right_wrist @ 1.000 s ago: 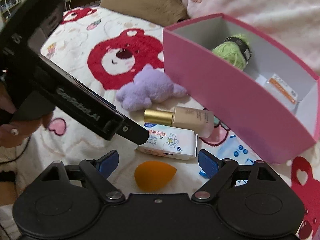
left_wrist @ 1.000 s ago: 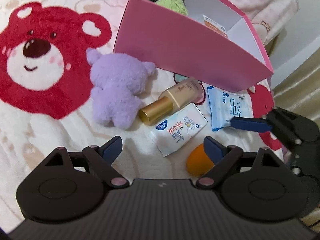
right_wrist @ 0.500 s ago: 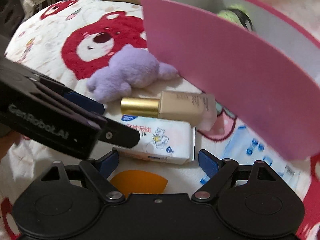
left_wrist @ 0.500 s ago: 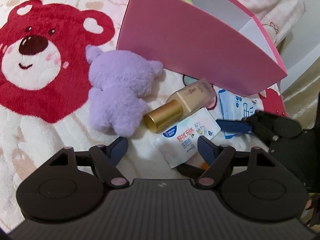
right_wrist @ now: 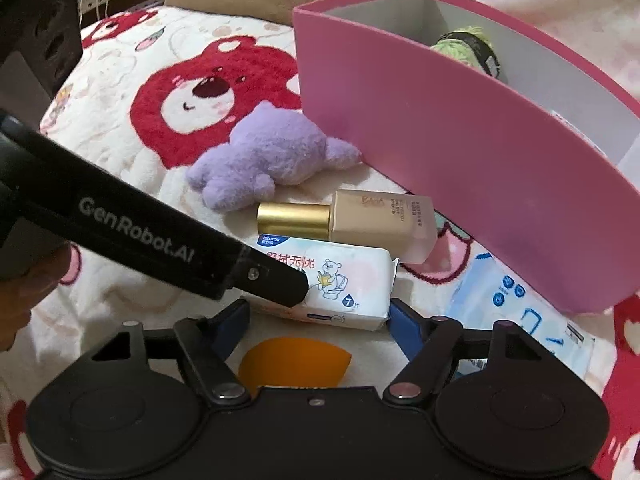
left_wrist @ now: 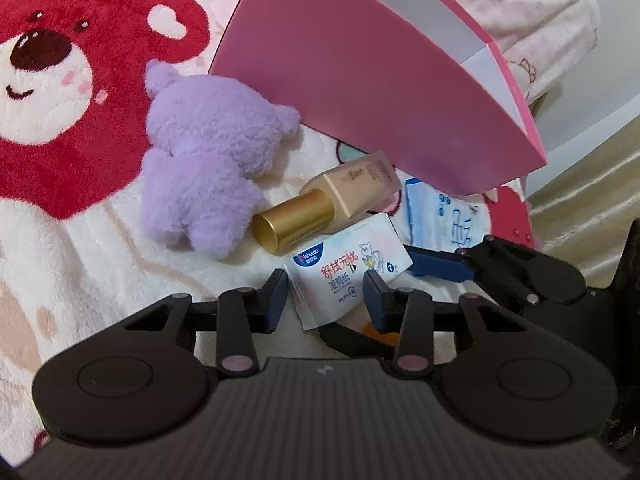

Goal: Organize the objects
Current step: 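Lower the left tool onto the white wet-wipe pack and grasp it, then carry the white wet-wipe pack with the left tool into the pink box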

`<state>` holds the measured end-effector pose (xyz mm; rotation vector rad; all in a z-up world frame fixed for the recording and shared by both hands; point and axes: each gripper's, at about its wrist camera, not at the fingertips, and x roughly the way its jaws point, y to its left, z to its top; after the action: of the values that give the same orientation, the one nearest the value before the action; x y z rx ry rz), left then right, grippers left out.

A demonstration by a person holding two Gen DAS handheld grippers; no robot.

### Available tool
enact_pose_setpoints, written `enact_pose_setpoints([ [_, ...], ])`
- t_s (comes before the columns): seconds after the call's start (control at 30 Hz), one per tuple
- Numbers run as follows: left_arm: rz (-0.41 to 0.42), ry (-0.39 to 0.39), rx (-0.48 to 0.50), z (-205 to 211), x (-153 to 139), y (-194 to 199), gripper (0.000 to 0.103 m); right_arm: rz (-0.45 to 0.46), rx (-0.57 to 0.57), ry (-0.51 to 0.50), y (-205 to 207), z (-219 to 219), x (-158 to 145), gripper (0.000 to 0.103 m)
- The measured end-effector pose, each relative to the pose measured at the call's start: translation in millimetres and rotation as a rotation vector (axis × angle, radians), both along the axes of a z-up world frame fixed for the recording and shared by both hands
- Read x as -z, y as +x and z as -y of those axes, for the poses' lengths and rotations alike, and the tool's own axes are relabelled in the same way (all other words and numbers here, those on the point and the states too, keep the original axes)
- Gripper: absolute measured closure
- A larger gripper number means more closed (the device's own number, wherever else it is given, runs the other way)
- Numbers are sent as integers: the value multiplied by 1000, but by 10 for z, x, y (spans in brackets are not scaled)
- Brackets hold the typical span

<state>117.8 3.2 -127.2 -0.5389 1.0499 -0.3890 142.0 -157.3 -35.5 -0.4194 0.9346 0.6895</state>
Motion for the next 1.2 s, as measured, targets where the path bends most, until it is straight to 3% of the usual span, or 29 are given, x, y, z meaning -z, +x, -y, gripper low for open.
enact_pose_setpoints([
  [0.47, 99, -17, 88, 11, -590, -200, 63, 74, 55, 42, -339, 107, -604, 22],
  [0.63, 154, -22, 122, 45, -862, -255, 63, 119, 88, 76, -385, 223, -868, 28],
  [0.8, 227, 25, 134, 162, -1083, -295, 63, 117, 139, 104, -358, 344, -1066, 38],
  [1.03, 249, 49, 150, 263, -1418, -200, 63, 123, 191, 156, -317, 525, -1339, 50],
  [1.2, 250, 80, 162, 378, -1699, 23, 63, 170, 188, 150, -196, 569, -1631, 51],
])
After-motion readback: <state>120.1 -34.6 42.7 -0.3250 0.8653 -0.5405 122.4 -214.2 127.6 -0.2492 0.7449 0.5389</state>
